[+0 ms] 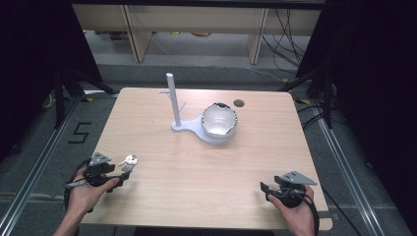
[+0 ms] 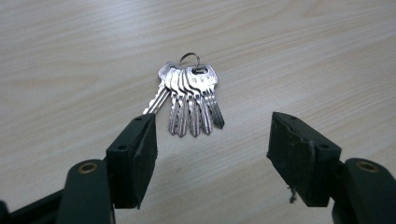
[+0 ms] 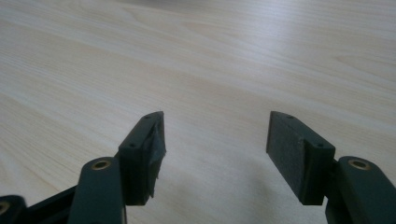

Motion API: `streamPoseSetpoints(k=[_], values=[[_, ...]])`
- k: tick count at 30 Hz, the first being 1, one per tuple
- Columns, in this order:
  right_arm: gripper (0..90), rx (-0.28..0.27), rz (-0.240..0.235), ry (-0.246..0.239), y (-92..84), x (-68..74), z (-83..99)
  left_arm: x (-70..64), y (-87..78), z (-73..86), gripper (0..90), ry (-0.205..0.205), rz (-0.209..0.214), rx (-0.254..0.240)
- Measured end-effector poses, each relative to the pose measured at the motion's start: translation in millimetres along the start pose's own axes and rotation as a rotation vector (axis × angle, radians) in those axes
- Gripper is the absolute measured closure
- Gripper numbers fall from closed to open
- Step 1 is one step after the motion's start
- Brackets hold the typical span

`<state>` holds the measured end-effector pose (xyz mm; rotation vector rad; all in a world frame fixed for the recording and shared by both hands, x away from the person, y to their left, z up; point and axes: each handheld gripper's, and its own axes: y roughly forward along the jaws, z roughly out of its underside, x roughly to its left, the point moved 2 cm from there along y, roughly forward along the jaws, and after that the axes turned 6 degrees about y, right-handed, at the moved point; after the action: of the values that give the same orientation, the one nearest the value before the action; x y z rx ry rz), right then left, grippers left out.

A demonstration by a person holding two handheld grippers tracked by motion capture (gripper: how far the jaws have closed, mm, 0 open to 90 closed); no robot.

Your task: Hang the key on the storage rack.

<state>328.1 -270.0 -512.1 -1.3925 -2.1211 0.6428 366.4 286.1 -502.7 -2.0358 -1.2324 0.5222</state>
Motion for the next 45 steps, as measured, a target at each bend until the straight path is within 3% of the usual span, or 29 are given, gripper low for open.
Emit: streamPoseSetpoints(k=[2, 3, 7, 13, 14, 15, 17, 20, 23, 24, 31, 32, 35, 37, 39, 40, 45], values=[[39.0, 0.017, 0.011, 0.038, -2.5, 2.3, 1.0, 0.7, -0.6, -5.1, 31.8, -0.010, -0.009, 0.001], [39.1, 0.008, 0.011, -0.004, -1.8, -1.2, 0.2, 1.4, -0.5, -8.5, 32.1, 0.001, -0.026, 0.000], [40.2, 0.003, 0.021, -0.005, -2.3, -1.5, 0.0, 0.9, 0.9, -15.9, 32.4, 0.013, -0.046, 0.023], [41.8, 0.014, 0.014, 0.006, -4.1, 0.7, -1.0, 4.6, 4.5, -25.9, 32.8, -0.022, -0.030, 0.074], [41.9, 0.008, 0.008, 0.006, -2.9, 1.0, -0.9, 6.1, 4.8, -27.3, 32.7, -0.015, -0.026, 0.085], [42.0, 0.003, 0.009, 0.000, -2.8, 1.0, -0.9, 8.3, 3.3, -29.0, 32.4, 0.005, -0.020, 0.128], [42.0, 0.011, 0.004, 0.003, -2.7, 1.7, -0.7, 10.0, 5.4, -31.4, 32.3, 0.007, -0.019, 0.127], [42.0, 0.007, 0.001, 0.003, -2.8, 1.5, -1.1, 12.5, 5.0, -35.6, 32.3, 0.014, -0.010, 0.181], [42.0, 0.002, 0.003, -0.005, -2.8, 1.4, -1.4, 13.9, 6.5, -39.5, 32.3, 0.014, -0.011, 0.187], [42.0, 0.004, 0.005, -0.009, -2.5, 1.4, -1.4, 14.7, 5.7, -41.0, 32.3, 0.015, -0.002, 0.211], [41.8, 0.003, 0.004, -0.009, -2.5, 1.5, -1.7, 18.3, 10.7, -48.7, 33.6, 0.017, 0.009, 0.248], [41.8, 0.007, -0.003, -0.004, -2.5, 1.8, -1.5, 18.7, 10.6, -50.2, 33.7, 0.019, 0.005, 0.273], [41.6, 0.004, 0.010, 0.000, -2.3, 2.5, -1.3, 19.0, 14.1, -52.4, 34.5, 0.022, 0.006, 0.294], [41.6, 0.011, -0.012, -0.001, -1.4, 2.8, -1.1, 18.1, 17.5, -53.8, 34.9, 0.028, 0.020, 0.303], [41.5, 0.014, 0.003, -0.010, -2.4, 2.3, -1.4, 16.4, 24.4, -53.8, 34.8, 0.001, 0.025, 0.311], [41.4, 0.014, 0.002, -0.009, -2.4, 2.4, -1.4, 18.2, 25.0, -54.6, 34.7, 0.023, 0.021, 0.342], [41.0, 0.003, -0.020, -0.002, -0.1, 2.2, -1.0, 21.5, 38.6, -60.6, 32.4, 0.015, 0.007, 0.373]])
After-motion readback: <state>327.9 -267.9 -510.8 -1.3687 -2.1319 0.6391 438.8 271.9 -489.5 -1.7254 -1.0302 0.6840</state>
